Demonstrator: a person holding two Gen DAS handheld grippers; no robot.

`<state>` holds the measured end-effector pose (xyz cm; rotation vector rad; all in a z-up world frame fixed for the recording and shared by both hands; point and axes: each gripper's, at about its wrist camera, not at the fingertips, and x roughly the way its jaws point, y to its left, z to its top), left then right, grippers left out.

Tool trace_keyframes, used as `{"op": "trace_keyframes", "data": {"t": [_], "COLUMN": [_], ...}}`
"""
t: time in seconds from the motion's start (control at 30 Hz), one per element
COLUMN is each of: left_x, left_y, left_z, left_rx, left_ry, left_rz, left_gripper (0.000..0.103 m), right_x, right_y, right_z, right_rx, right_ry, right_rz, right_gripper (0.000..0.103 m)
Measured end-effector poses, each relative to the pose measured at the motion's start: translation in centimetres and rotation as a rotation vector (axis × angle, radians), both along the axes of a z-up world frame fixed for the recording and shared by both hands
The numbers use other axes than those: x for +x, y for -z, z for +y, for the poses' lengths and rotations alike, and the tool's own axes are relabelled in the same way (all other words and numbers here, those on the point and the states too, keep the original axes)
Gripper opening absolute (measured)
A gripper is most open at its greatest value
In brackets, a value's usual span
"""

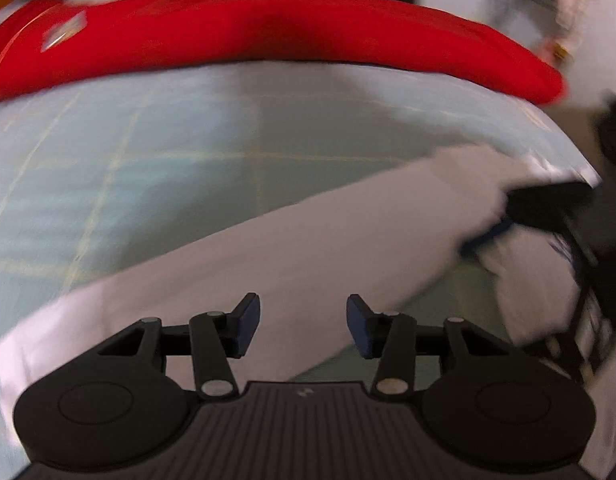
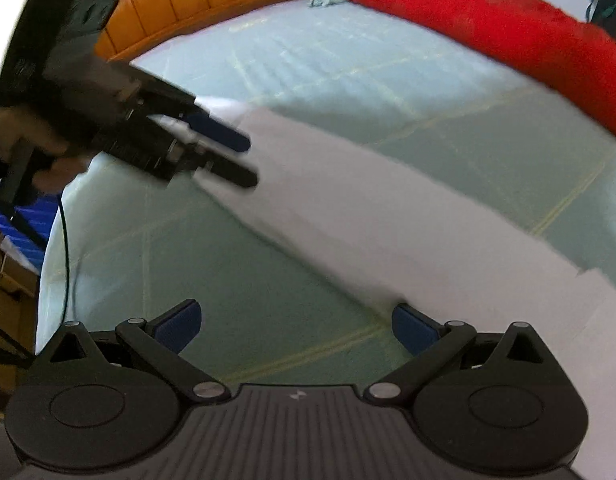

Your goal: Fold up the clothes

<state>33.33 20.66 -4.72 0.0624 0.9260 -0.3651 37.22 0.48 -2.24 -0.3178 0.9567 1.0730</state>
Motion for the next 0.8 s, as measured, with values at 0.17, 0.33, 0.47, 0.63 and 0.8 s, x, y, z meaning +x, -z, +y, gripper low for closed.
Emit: {"op": "trace_keyframes", "data": {"t": [0.17, 0.33, 0.47, 0.63, 0.8], "left_x": [-0.6, -0.7, 0.0, 0.2, 0.5], "left_y": [0.0, 0.7, 1.5, 2.2, 2.7], "left_z": [-2.9, -5.1, -6.2, -8.0, -9.5], "left_rx": [0.056, 0.144, 0.196, 0.279, 0.367], "left_ry": [0.229, 0.399, 0.482, 0.591, 0.695], "left_rz": [-0.03, -0.063, -0.078, -0.112, -0.126], "left_gripper": [0.029, 0.027, 0.018, 0.015, 0.015], "right_x": [0.8, 0.6, 0.4, 0.9, 0.8], "right_y": [0.4, 0.6, 0.6, 0.9, 0.9], "right_z": [0.3, 0.5, 0.0, 0.2, 0.2], "right_rx": [-0.01, -0.005, -0.004, -0.001, -0.01], "right_ry": [0.028, 0.023, 0.025, 0.023, 0.016], "right_rz": [0.008, 0.012, 0.014, 0.017, 0.012], "right_gripper": [0.103, 0.103, 0.103, 0.103, 0.103]}}
